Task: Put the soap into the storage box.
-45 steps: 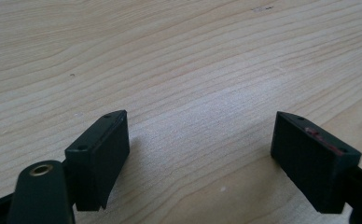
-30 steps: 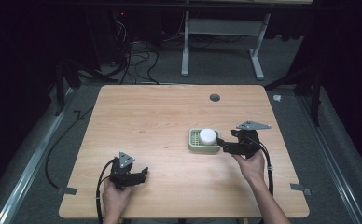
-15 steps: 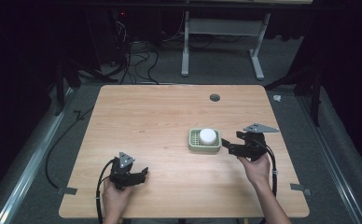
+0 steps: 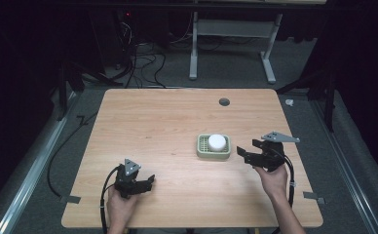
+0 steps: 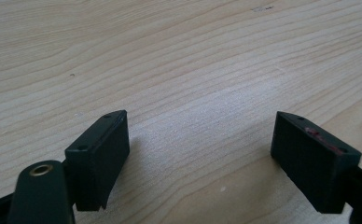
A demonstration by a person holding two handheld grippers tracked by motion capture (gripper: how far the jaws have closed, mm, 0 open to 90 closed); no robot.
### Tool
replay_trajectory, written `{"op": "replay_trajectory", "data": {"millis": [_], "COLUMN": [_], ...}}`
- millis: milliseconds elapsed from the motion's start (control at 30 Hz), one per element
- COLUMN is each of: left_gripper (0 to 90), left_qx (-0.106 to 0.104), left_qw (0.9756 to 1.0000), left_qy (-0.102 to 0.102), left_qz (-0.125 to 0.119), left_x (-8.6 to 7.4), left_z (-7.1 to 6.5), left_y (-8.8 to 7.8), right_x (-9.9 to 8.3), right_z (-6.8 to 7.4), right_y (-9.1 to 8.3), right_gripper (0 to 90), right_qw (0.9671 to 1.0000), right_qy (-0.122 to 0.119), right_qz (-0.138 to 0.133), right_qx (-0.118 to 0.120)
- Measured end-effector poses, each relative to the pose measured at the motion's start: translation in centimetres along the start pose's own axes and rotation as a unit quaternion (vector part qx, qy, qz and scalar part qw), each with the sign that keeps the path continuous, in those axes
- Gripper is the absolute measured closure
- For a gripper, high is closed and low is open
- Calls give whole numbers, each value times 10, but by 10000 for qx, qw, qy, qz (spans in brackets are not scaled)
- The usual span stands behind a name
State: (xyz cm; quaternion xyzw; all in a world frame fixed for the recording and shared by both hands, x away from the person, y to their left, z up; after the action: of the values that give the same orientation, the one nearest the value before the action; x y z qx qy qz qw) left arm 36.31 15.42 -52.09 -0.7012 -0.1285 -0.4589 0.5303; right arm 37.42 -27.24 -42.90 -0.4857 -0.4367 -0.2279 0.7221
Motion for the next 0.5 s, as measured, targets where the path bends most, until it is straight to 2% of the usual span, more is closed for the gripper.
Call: {"op": "replay_trajectory", "data": {"millis": [500], "left_gripper": [198], "left_qx": [1], "left_qw": [10000], "left_qy": [2], "left_qz": [0], "left_x": [0], "left_z": [0], "left_y": [0], "right_x": [-10], "right_z": [-10], "right_y": [-19], "right_gripper": [267], "right_qw": [9998], "right_qy": [110], "right_qz": [-111], "right_qx": [-106]}}
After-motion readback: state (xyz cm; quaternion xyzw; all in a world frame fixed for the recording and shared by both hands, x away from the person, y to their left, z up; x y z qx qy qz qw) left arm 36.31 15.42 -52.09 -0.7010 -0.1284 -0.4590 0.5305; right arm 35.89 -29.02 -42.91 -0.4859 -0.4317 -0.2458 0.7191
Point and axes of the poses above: each handheld gripper's, and its own axes: y roughly forward along the jaws, x roughly out of its top, z roughly to its left, the point moved 2 cm from there along y, roughly forward along the jaws, and after that the axes turned 4 degrees about -z, right-handed, at the moved point
